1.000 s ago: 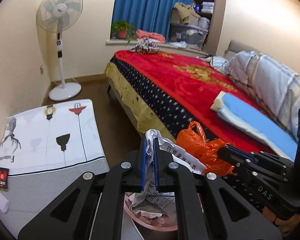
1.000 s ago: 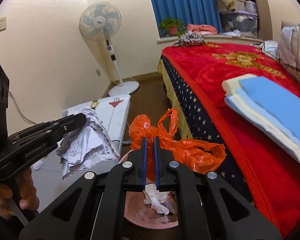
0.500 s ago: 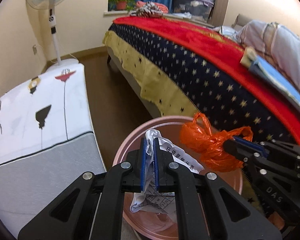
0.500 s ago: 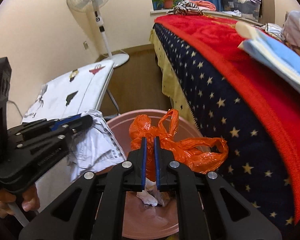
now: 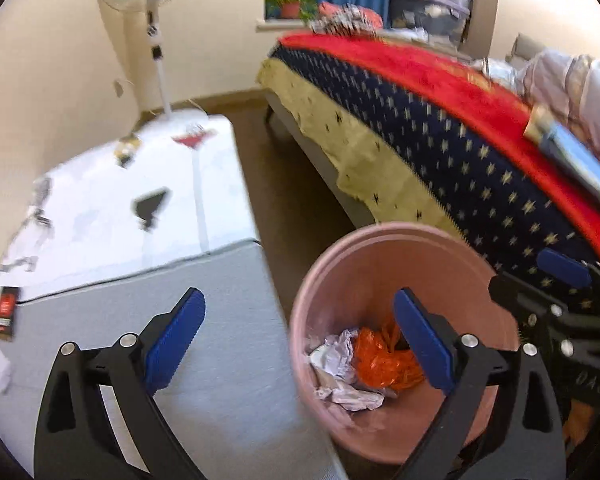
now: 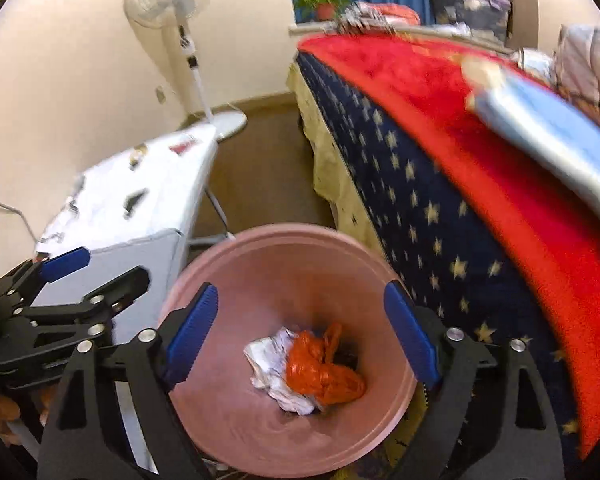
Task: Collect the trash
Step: 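Open both grippers to drop the items into the wastebasket, then move both tools back toward the table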
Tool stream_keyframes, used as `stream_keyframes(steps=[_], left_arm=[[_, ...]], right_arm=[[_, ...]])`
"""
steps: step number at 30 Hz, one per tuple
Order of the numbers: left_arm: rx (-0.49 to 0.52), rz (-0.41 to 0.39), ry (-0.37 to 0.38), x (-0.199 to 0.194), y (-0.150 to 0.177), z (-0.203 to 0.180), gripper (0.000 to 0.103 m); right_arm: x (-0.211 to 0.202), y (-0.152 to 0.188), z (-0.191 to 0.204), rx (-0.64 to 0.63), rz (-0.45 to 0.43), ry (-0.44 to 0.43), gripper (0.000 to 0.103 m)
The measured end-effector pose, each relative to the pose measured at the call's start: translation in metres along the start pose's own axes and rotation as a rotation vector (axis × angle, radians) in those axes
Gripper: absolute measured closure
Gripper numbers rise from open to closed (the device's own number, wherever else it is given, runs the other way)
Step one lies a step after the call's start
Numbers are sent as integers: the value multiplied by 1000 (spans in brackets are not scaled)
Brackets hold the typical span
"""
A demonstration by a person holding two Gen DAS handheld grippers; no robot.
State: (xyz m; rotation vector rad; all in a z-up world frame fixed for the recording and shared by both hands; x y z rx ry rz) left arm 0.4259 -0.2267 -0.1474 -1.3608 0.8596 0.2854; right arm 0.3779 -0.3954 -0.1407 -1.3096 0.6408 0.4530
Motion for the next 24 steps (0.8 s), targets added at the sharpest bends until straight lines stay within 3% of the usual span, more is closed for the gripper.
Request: stream_keyframes(steps=[4,9,13,14,18,24], left_arm=[[-11,-74,-45,-69,-9,30,11],[3,-158,-177,-176,-1,80,11],[-46,-215,-292,-246,22,125,11],[-66,-220,-352,-265,32,141,11],[-146,-261,-471,-309,51,181,11],[-239,-342,-655,-345,63,230,11]], right_arm=[[-54,-26,30,-50,-115,-46,11],[-131,-38,74,-49,-226,-141,6],[-166,-31,119,-55,-247,-223,5],[-169,-27,129,-64,-243,-242,5],[-168,-16,183,-137,-220,-287,5],[-143,-3,248,-186,-193,-319,5]])
Point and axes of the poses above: each gripper's, at about its wrist camera, not at the fingertips, and x roughly the way its jaws point, z to its left, y to its underside, the point moved 5 cm from there along x, roughly the way its jaws point, and after that the axes turned 3 degrees about -z, right-handed, at the moved point
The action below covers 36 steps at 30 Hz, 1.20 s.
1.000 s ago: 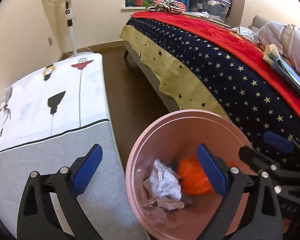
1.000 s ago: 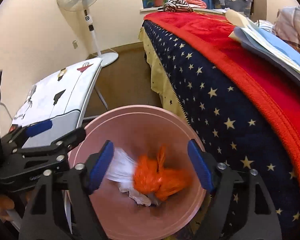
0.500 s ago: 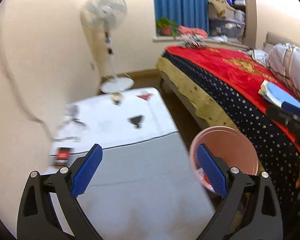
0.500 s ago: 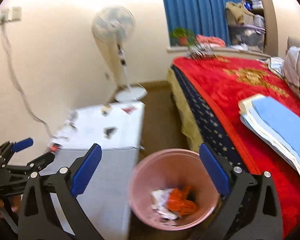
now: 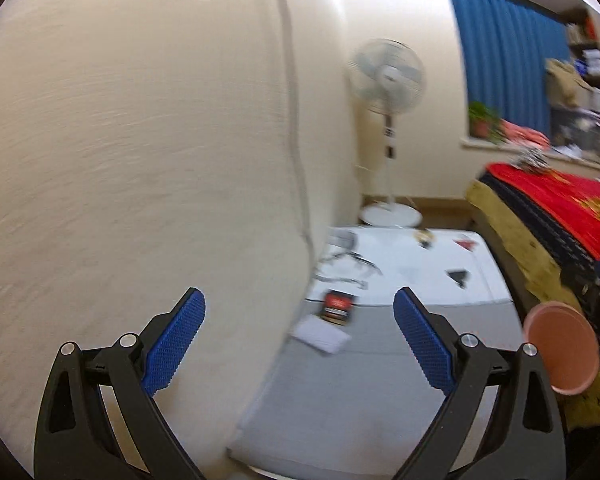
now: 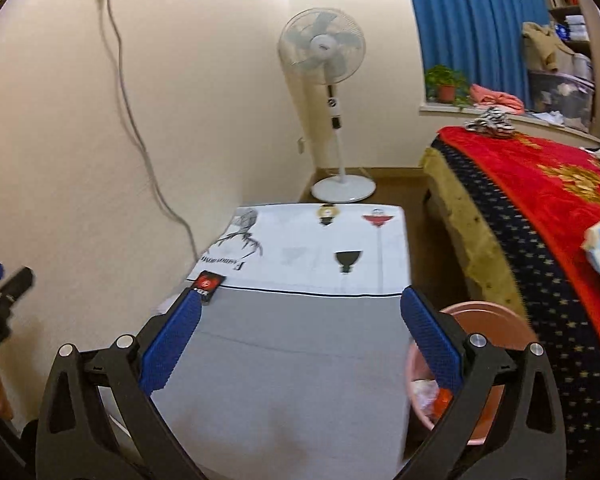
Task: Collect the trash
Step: 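Move both tools back toward the table, then lower the right gripper onto the black snack packet and close it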
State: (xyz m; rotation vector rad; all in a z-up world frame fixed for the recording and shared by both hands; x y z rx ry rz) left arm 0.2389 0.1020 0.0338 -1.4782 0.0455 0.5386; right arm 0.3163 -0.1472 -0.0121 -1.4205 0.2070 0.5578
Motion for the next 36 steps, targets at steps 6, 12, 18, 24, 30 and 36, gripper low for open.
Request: stream_keyframes(steps=[6,12,18,24,30,36], left_arm=[[-68,-2,-85,25,5,18,10],[-103,78,-73,55,22,22,10],[-164,96,-95,71,32,29,10],[-207,133,-111,84,43,40,10],[-205,134,-121,90,48,42,10],[-200,138,-119,90,50,43,10]], right_arm=[[81,17,42,-60,80,-31,5],[172,37,83,-118,147,-82,5],[258,56,131,-210,191,-124,5],[313,70,160,-227,248,-143,6],[345,83,186,-251,294,-170,6],[370,98,194,-244,412,-169,18]])
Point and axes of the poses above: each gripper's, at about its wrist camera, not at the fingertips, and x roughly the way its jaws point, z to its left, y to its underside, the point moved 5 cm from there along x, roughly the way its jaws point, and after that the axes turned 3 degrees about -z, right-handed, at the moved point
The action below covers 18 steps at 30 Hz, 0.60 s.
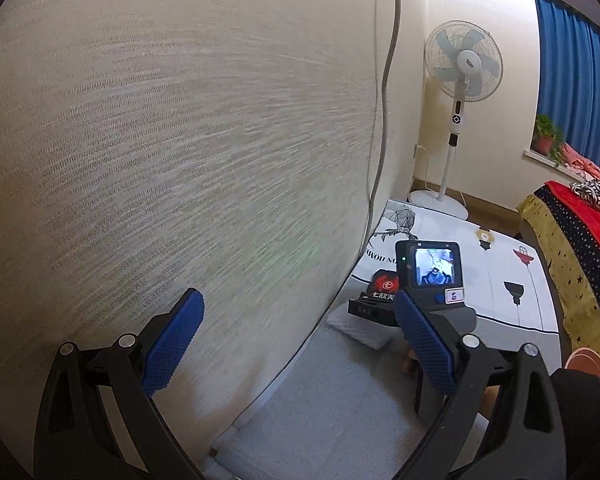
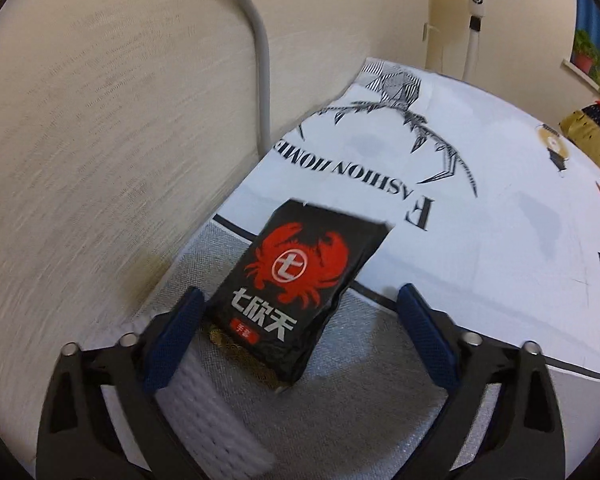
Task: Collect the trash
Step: 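Lower the right gripper onto the black snack packet and close it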
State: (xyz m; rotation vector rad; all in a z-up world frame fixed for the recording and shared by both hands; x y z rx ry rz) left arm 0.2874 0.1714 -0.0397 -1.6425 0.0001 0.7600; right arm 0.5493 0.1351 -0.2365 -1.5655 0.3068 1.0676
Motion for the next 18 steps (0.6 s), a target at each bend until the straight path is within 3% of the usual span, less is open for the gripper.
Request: stream_keyframes(steps=[1,3,6,12,18], left_arm=[[-2,1,0,2,-1,-1,10],[-5,2,3,3,0,-1,10],[1,-6,4,1,0,-2,10],[2,-3,4,2,-1,-3,10],[-13,13,14,3,-3,-6,10]], right_arm=[[-2,0,1,-3,-10,2,26],[-6,-1,1,-2,-28,-17,64],[-15,-1,-2,12,-63,-49,96],[-44,4,-20,32,-123,-16,97],[-121,1,-65,78,-171,23,97]])
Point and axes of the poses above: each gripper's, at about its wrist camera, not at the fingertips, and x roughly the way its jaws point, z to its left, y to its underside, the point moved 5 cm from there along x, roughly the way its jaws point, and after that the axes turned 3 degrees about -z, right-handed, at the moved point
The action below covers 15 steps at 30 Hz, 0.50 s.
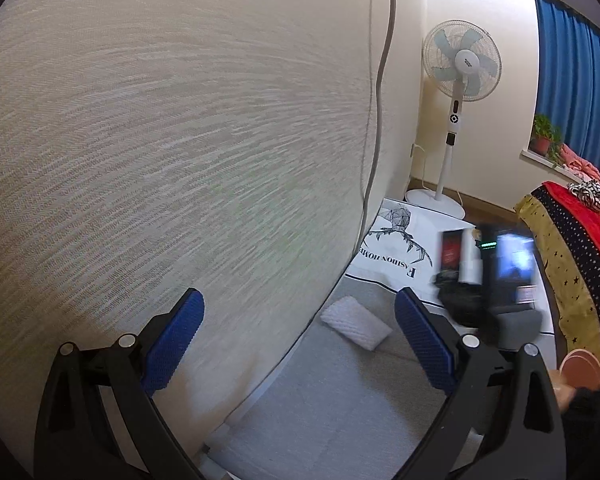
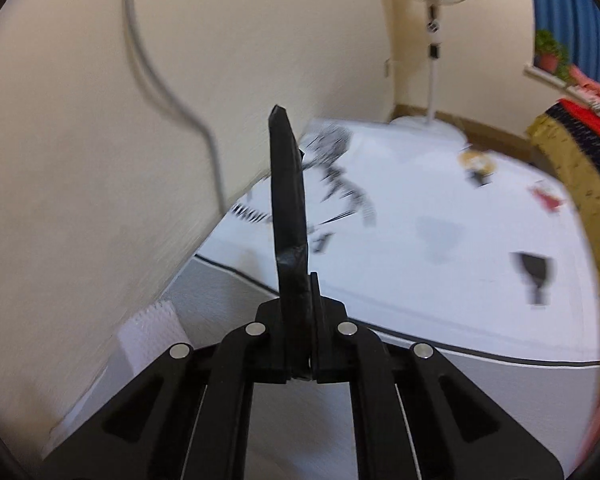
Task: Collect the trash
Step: 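Lower the right gripper onto the black snack packet and close it, then grasp the white mesh sponge with the left gripper while the right gripper holds the packet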
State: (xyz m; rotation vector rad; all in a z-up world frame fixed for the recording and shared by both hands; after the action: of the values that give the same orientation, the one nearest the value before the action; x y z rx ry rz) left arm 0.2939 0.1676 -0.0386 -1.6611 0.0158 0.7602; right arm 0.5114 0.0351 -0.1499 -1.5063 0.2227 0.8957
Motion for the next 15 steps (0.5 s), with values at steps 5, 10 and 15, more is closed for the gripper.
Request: stream_keyframes(steps=[5,10,15], left_arm=[[-30,-17,80,-4,-6,-10,10],[78,-81,319,15,-9,-50,8],[140,-167,354,72,11,-83,8]], right_arm=[[-97,-1,-46,-10,-11,81,97],[-195,26,-88,47,-40,142,97],[-231,68,-122,149,-64,179,96]])
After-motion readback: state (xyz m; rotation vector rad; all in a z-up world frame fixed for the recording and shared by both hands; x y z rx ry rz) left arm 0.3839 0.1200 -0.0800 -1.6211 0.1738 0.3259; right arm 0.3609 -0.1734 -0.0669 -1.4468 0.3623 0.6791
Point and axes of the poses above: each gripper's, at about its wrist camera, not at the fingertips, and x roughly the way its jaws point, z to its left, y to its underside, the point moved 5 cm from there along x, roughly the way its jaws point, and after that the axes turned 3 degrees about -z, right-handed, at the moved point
